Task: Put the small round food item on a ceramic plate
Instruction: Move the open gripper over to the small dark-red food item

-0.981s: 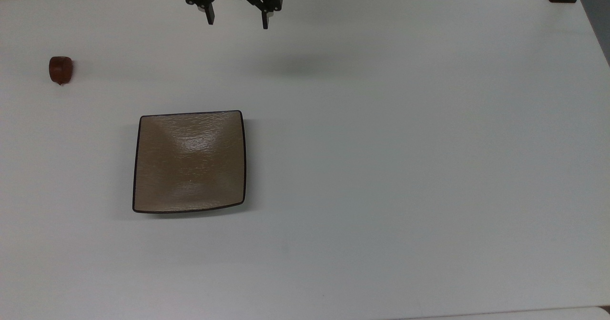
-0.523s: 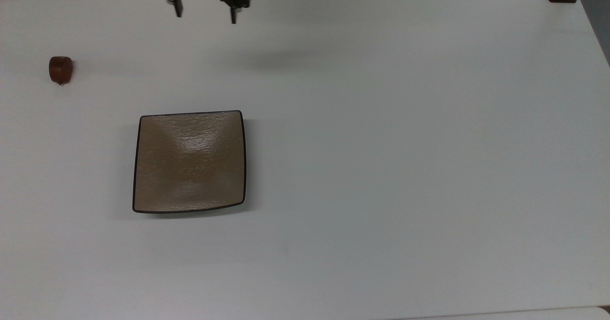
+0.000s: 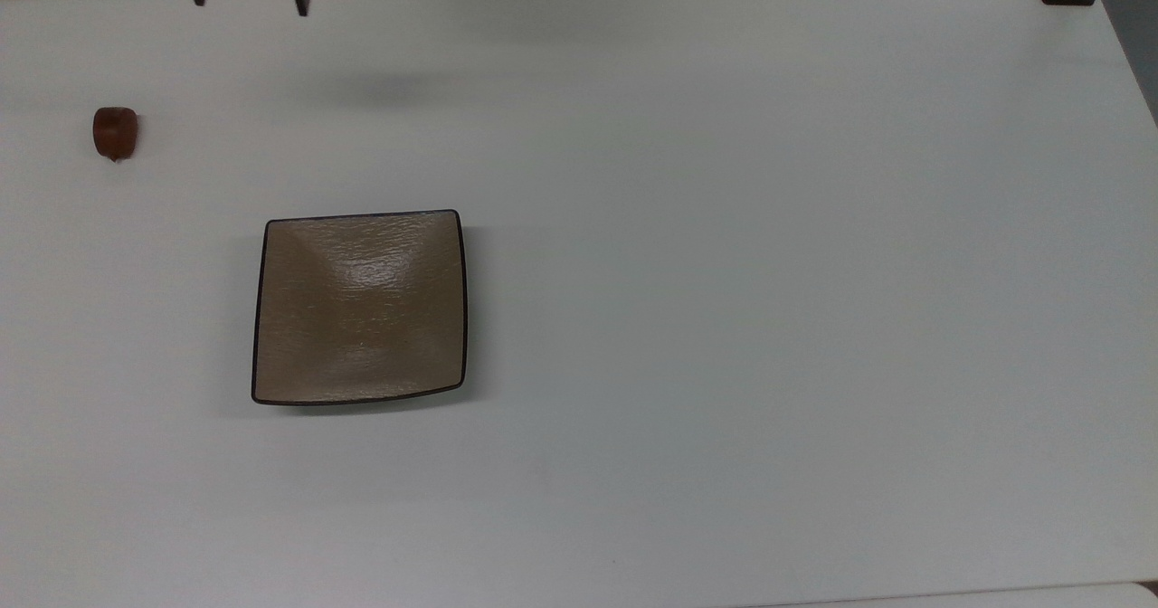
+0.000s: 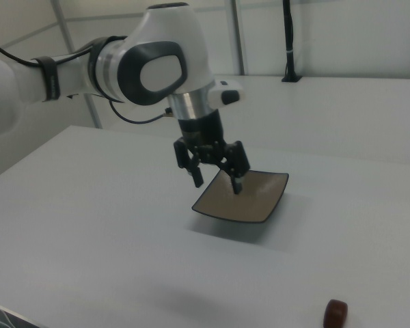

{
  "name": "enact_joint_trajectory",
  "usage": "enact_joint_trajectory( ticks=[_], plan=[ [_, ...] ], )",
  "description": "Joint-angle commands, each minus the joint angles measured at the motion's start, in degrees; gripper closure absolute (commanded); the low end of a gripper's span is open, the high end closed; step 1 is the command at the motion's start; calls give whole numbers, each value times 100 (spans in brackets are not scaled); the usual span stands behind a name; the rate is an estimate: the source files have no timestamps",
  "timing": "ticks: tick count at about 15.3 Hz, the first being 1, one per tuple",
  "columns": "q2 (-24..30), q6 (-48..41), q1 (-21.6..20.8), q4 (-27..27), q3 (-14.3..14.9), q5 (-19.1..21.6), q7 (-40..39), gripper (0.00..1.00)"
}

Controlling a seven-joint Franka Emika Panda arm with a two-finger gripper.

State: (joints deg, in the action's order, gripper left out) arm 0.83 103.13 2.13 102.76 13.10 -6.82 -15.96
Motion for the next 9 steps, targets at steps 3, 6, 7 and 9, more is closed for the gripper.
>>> enact_joint_trajectory(
  ticks=[3, 6, 7, 9],
  plan=[
    [-30, 997, 138, 262, 623, -101, -689, 0],
    [-372, 1516, 393, 253, 623, -92, -716, 0],
    [-487, 1718, 490, 253, 623, -92, -716, 0],
    [-741, 2174, 604, 306, 614, -83, -698, 0]
  ],
)
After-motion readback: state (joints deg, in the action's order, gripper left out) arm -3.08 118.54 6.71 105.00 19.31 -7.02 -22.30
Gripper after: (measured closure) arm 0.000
